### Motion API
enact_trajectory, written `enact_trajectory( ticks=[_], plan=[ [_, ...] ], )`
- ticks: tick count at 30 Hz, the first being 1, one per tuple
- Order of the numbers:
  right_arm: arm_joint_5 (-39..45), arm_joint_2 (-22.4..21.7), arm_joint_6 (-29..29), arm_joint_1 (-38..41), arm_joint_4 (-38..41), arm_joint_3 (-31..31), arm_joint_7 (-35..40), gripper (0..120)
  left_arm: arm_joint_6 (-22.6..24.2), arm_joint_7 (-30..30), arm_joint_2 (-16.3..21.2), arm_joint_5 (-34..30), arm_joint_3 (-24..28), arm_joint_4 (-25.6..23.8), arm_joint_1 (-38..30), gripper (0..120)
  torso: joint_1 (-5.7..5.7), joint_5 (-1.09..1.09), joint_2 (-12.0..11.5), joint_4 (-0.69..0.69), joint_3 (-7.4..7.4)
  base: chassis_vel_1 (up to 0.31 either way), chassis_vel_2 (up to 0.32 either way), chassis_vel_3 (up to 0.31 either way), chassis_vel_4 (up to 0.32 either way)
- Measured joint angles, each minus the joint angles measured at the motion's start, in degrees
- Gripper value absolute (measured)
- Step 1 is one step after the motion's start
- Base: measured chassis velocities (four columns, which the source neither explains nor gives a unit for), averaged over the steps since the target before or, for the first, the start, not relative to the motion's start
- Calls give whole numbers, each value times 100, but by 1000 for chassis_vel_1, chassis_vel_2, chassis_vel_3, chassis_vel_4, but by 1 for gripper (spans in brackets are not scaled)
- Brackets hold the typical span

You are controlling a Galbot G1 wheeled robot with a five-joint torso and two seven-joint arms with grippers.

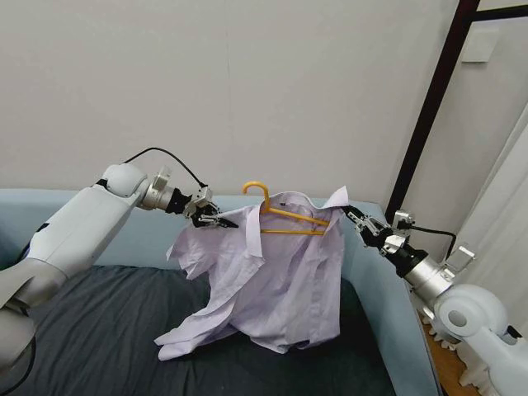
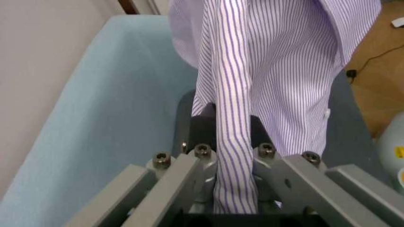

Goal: Pick up the clothes from the sofa and hang them on the clothes hanger.

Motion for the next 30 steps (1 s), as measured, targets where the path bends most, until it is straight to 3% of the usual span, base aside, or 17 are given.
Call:
enact_trajectory(
  ticks=[6, 14, 30],
  plan=[
    [-890, -148, -352, -10, -12, -1, 256, 0, 29, 190, -3, -271, -5, 97, -109, 2, 0, 1, 0, -1, 0, 0, 0, 0, 0],
    [-988, -226, -734, 308, -183, -133, 1178, 0, 85, 610, 45, -358, -67, 207, -168, 2, 0, 0, 0, 1, 0, 0, 0, 0, 0],
    [-415, -320, -561, 495, -13, -24, 264, 0, -95, 27, -69, 36, -158, 286, -25, 2, 0, 0, 0, 0, 0, 0, 0, 0, 0]
  ],
)
